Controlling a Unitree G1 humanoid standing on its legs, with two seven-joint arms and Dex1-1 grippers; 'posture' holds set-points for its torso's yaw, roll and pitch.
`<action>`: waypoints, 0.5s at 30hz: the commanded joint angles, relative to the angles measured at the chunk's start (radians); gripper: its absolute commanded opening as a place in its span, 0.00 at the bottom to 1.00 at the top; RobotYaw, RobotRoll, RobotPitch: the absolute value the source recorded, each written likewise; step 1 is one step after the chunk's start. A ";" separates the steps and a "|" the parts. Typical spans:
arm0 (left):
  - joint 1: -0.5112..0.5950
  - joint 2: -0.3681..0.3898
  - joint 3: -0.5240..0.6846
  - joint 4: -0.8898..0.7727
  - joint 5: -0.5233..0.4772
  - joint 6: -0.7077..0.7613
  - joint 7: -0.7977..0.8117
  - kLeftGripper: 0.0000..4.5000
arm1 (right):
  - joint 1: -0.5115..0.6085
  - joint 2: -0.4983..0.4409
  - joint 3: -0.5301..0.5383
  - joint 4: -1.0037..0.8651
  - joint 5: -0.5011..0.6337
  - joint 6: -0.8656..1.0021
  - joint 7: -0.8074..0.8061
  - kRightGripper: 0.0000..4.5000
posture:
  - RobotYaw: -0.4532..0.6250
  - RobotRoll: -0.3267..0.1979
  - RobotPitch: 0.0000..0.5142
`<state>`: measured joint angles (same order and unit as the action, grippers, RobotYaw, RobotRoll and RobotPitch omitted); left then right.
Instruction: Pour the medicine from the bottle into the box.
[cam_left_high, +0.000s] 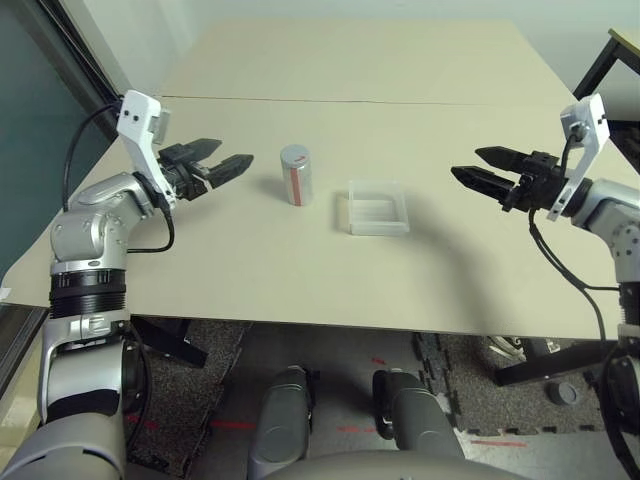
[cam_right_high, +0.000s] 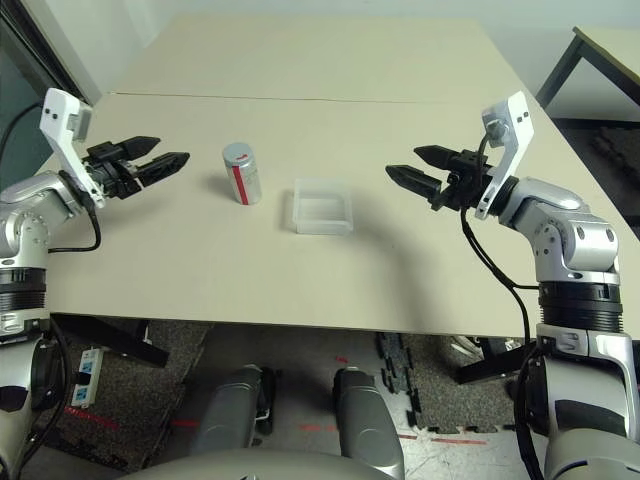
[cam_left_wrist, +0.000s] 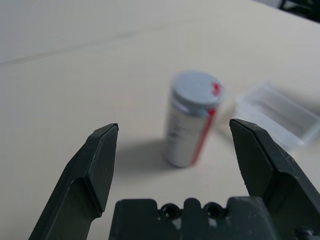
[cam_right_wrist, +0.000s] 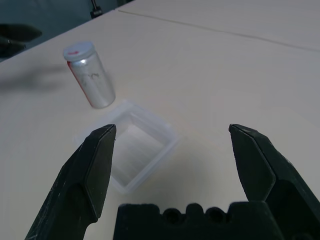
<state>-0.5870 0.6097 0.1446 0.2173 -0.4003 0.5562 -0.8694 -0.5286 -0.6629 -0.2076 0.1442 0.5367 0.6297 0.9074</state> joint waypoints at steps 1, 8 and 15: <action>0.012 -0.016 -0.057 0.005 0.036 -0.056 -0.021 0.99 | 0.016 0.008 0.003 -0.045 0.013 0.020 -0.014 1.00 | 0.45 0.62 0.21; -0.036 -0.066 -0.098 0.123 0.082 -0.160 -0.017 0.99 | 0.035 0.031 -0.009 -0.079 0.024 0.038 -0.048 1.00 | 0.42 0.62 0.20; -0.081 -0.092 -0.102 0.273 0.128 -0.267 -0.018 0.99 | 0.054 0.040 -0.019 -0.110 0.038 0.044 -0.076 1.00 | 0.40 0.62 0.19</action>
<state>-0.6566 0.5238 0.0557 0.4587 -0.2901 0.3135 -0.8818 -0.4895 -0.6223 -0.2106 0.0577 0.5608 0.6643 0.8396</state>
